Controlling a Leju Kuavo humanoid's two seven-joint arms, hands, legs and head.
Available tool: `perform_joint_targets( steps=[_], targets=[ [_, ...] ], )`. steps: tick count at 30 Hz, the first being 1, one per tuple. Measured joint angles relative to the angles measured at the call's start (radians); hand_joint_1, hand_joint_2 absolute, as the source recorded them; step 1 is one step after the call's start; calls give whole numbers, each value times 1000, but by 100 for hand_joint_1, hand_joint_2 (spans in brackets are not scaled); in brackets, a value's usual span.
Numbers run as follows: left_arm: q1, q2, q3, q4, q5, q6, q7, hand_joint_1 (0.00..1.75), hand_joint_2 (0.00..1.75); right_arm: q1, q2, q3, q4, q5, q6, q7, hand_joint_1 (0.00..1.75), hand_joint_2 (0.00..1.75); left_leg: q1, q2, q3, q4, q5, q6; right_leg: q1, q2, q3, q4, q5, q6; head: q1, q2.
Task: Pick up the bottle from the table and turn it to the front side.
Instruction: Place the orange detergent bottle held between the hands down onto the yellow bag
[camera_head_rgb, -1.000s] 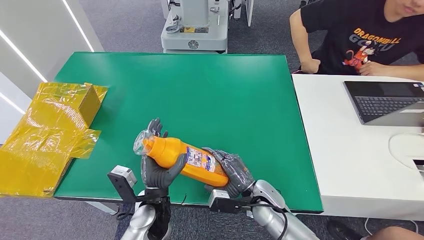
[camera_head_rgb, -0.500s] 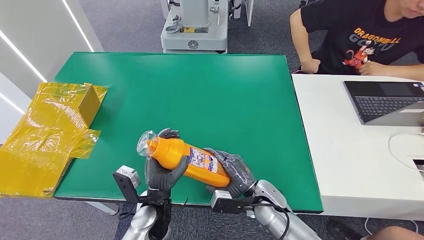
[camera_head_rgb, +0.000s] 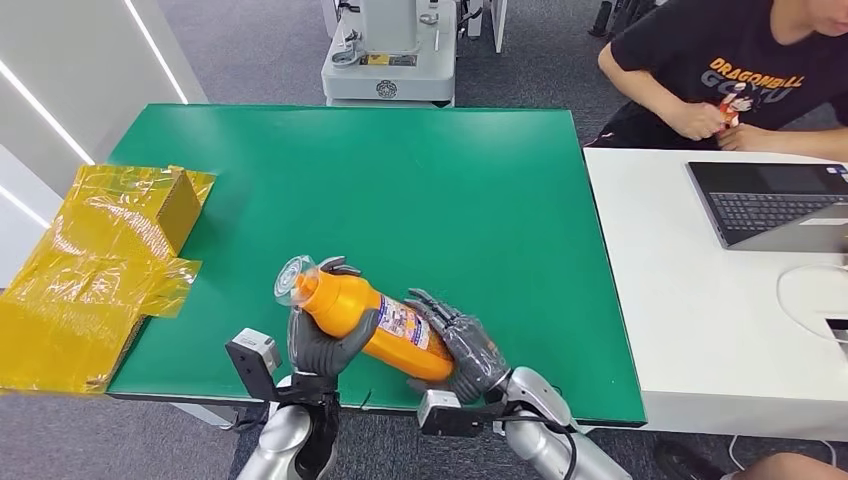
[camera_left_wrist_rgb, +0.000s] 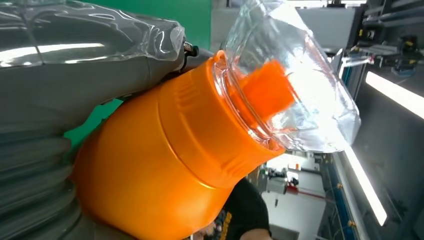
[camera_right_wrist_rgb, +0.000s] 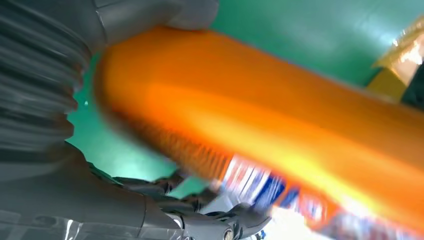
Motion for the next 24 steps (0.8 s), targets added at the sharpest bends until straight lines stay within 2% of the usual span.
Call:
perform_joint_targets(
  steps=[9,15,20,24],
  targets=[
    [-25,19,44,-16,-75,61,8,175,175,85,0,-27,-144,-107,-175,65,0,175,0,0,0,0,0,0,0,0,0,0,0,0,0,0],
    [-38,49,66,-63,-134,149,19,175,175,173,1,-28,-291,-147,-230,74,0,175,0,0,0,0,0,0,0,0,0,0,0,0,0,0],
    [-85,109,85,-121,-275,207,44,175,175,232,9,-28,-397,-205,-257,45,0,175,0,0,0,-1,0,0,0,0,0,1,0,0,0,0],
    [-156,193,88,-125,-488,232,109,175,175,269,27,-30,-489,-283,-264,11,0,175,0,0,0,-1,1,-2,0,0,0,1,0,0,0,0]
  ],
)
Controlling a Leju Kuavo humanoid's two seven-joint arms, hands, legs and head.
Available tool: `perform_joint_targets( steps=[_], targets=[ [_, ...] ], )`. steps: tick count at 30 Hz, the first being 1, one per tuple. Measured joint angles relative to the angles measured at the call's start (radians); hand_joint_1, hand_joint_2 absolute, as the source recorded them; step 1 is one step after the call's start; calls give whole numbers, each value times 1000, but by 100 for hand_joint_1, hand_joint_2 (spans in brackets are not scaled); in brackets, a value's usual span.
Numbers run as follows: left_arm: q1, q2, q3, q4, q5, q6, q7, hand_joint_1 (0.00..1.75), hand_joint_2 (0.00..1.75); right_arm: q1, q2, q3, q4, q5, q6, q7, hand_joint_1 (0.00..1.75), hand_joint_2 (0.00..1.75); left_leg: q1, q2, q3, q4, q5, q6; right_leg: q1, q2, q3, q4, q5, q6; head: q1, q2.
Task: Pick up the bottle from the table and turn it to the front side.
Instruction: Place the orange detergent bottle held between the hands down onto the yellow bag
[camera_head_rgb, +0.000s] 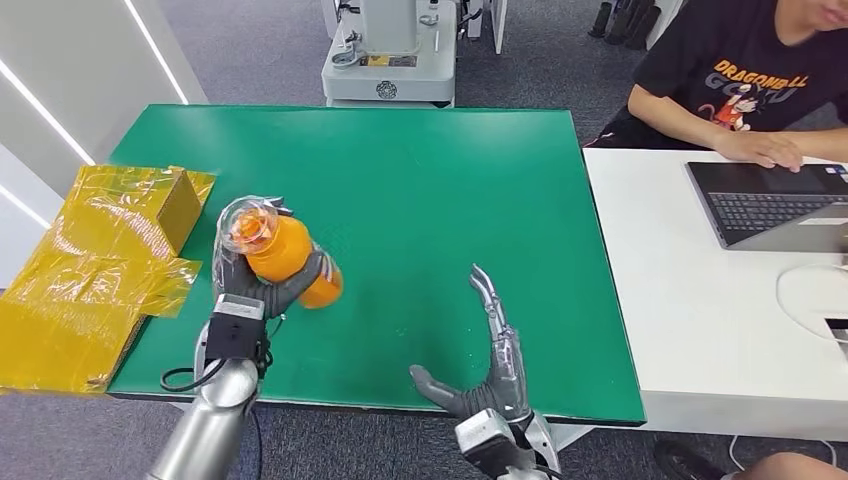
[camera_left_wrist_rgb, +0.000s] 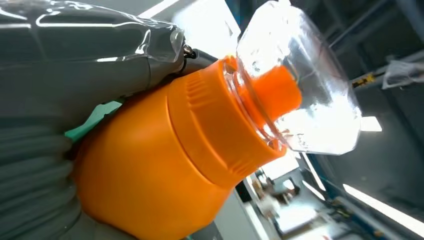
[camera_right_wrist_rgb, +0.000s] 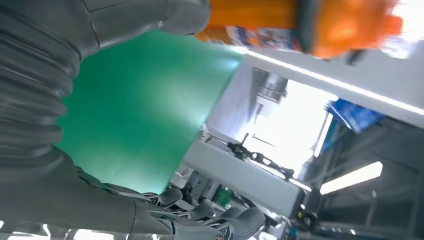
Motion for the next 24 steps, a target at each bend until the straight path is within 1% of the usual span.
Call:
perform_joint_targets(
  steps=[4,8,12,15,21,24],
  targets=[
    [-74,105,-6,39,-193,36,64,175,175,31,18,-16,-115,-100,33,-33,0,175,0,1,0,0,1,-1,0,1,0,1,0,0,0,0],
    [-133,213,-21,99,-344,49,125,175,175,36,25,-35,-219,-178,122,-43,0,175,0,4,1,0,1,-1,0,4,-1,1,0,-1,0,0],
    [-170,317,-53,157,-513,-8,209,175,175,36,25,-50,-294,-201,180,-44,0,175,0,4,1,-1,1,-1,0,4,-1,1,0,-1,0,0],
    [-194,387,-82,199,-611,-61,245,175,175,36,25,-59,-340,-209,198,-44,0,175,0,4,1,-1,1,-1,0,4,-1,1,0,-1,0,0],
    [-245,481,-137,284,-708,-188,268,175,175,37,25,-77,-387,-204,233,-44,0,175,0,4,1,-1,1,-1,0,4,-1,1,0,-1,0,0],
    [-274,500,-166,354,-743,-206,254,175,175,38,31,-88,-396,-199,255,-44,0,175,0,4,1,-1,1,-1,0,4,-1,1,0,-1,0,0]
  ],
)
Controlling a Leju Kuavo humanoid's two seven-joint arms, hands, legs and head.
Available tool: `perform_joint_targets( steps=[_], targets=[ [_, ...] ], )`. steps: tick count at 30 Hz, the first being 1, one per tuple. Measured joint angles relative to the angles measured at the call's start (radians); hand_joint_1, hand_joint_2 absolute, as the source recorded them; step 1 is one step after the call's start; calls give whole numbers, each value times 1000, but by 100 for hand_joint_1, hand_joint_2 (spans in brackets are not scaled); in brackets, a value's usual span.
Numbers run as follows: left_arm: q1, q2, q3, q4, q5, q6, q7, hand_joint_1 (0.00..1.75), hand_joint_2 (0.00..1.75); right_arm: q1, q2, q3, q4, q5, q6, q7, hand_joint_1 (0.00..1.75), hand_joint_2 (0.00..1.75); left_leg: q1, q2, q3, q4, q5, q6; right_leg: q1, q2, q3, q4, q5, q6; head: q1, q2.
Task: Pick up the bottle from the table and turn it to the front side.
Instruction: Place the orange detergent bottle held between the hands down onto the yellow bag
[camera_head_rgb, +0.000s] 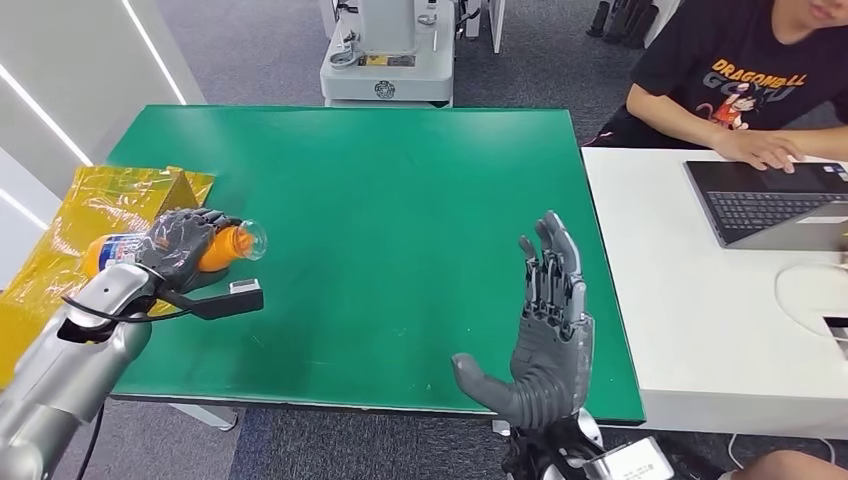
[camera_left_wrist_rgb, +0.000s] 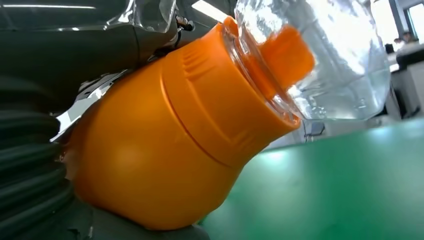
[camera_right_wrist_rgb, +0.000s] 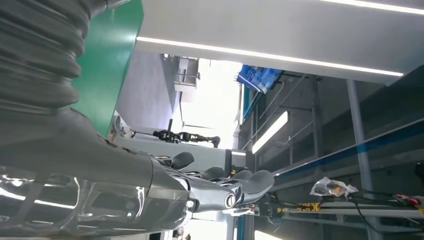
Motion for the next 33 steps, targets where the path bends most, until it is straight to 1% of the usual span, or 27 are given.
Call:
perform_joint_targets(
  steps=[7,14,17,21,25,28,33],
  targets=[
    [-62,-8,-64,209,-58,3,-40,175,175,1,20,-11,-3,22,17,0,0,175,0,0,0,0,0,0,0,0,0,0,0,0,0,0],
    [-134,-49,-110,427,-92,27,-92,175,175,4,30,-11,-3,36,2,0,0,175,0,0,0,0,0,0,0,0,0,0,0,0,0,0],
    [-147,-67,-121,492,-98,53,-85,175,175,10,32,-11,-3,40,-7,0,0,175,0,0,0,0,0,0,0,0,0,0,0,0,0,0],
    [-154,-85,-130,550,-111,78,-49,175,175,18,32,-9,-3,40,-14,0,0,175,0,0,0,0,0,0,0,0,0,0,0,0,0,0],
    [-159,-96,-133,584,-110,131,-6,3,175,22,32,-4,1,38,-25,0,0,175,0,0,0,0,0,0,0,-1,1,0,0,0,0,0],
    [-157,-105,-133,603,-106,173,37,0,175,25,32,1,7,33,-41,0,0,175,0,-1,0,0,0,0,0,-1,1,0,0,0,0,0],
    [-163,-114,-133,621,-105,157,72,0,175,25,31,14,15,28,-60,0,0,175,0,-1,1,0,0,0,0,-1,2,0,0,0,0,0]
  ],
)
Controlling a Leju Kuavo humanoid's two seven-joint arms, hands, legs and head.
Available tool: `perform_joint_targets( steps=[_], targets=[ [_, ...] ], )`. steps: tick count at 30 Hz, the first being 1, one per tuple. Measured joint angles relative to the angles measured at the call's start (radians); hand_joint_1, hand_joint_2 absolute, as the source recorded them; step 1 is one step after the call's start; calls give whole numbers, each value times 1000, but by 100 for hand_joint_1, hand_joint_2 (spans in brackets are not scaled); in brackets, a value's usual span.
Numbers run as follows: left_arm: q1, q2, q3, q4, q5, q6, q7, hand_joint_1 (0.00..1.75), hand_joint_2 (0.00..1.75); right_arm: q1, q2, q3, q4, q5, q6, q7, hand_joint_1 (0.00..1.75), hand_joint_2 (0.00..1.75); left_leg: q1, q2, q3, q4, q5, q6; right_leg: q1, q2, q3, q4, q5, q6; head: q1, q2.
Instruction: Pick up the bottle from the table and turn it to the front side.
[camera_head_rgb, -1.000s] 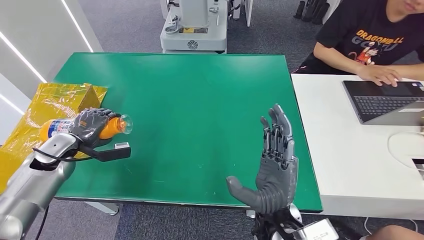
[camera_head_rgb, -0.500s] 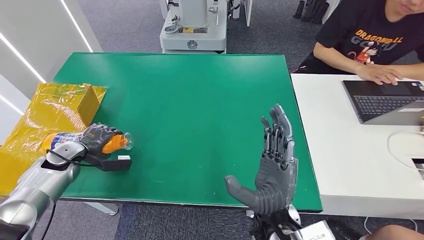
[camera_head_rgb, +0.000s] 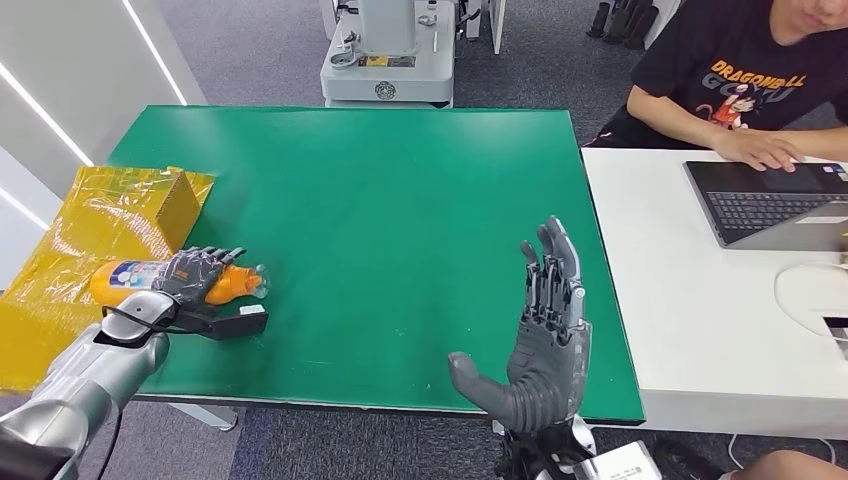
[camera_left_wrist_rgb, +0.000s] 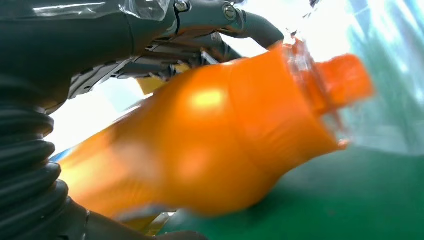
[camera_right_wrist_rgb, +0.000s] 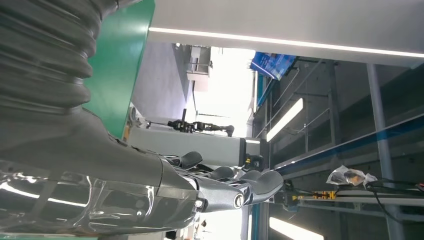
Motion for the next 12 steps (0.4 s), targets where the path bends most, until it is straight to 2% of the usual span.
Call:
perform_joint_targets(
  steps=[6,12],
  targets=[
    [-3,-3,0,6,4,-4,7,0,175,0,-2,4,5,-7,-4,0,0,175,0,0,0,0,0,0,0,0,0,0,0,0,0,0],
    [2,-7,15,14,42,41,-13,0,175,-1,-8,17,12,-23,-36,0,0,175,0,0,1,0,1,-1,0,0,0,1,0,0,0,0]
  ],
)
